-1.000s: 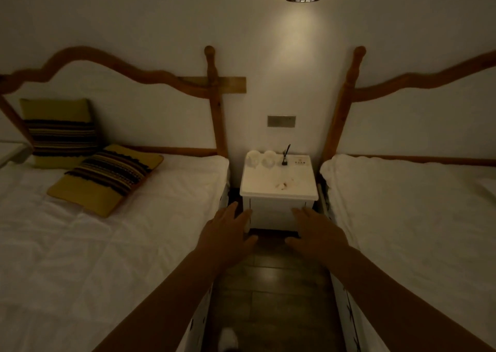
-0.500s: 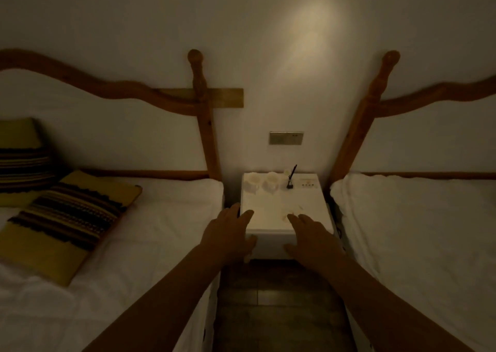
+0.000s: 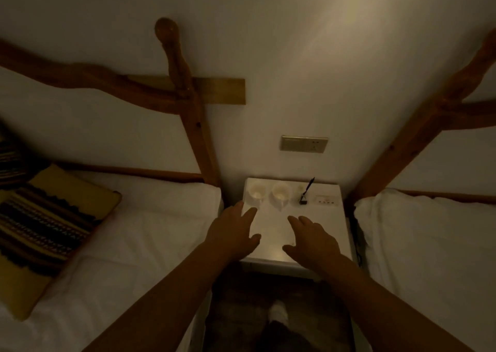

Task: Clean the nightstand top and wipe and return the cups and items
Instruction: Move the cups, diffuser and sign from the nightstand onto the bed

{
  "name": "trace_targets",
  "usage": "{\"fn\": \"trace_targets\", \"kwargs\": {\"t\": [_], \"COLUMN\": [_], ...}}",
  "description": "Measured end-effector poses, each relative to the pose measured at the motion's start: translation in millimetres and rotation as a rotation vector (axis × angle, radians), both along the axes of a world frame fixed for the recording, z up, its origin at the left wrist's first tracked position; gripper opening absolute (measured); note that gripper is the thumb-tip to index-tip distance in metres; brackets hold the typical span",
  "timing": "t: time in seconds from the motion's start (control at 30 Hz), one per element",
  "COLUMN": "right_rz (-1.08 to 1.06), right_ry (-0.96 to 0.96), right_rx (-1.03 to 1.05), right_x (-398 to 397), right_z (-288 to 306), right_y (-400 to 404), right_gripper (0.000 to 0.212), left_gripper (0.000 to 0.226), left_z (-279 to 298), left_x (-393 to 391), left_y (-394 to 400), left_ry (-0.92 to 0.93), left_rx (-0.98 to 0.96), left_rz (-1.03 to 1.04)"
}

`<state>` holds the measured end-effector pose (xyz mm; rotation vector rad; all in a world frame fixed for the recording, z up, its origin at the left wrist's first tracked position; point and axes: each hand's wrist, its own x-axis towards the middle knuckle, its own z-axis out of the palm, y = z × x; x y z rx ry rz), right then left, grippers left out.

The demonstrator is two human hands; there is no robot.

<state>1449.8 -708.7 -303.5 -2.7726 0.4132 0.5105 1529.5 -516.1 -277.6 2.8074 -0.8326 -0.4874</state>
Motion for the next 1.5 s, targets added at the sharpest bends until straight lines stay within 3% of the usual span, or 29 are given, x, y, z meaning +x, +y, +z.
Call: {"fn": "trace_targets", "kwargs": {"t": [0.2,0.37,0.57,0.83,1.13,1.5], "right_rz": [0.046,0.030,-0.050,-0.114,-0.144,-0.088], "right_ry": [0.087,0.097,0.011,0.012,-0.027,0.013], "right_rx": [-0.005,0.035,0.038,-0.084,-0.041,-0.039], "right_x": [76,133,194,246,259,253], "right_z": [-53,-132,-230,-307,-313,-297], "right_y": [-36,-41,-44,-61,-78,-67], "right_gripper": [0.077,0.082,0.081,0.087,0.078,0.075], "left_gripper": [0.076,0.078,0.080,0.098,0.085,0.073], "left_z": [-61,-136,-241,-333,-346,-326], "left_x": [59,109,164,216,235,226], "left_y": [-32,-54,-78,-106,-129,-112], "left_ry": [0.101,0.154,0.140,0.056,-0.041,0.040], "left_rx": [-0.028,-0.057,-0.063,-0.040,-0.029,-0.093], "left_rz": [0.107,0.146,0.109,0.078,0.038,0.106]}}
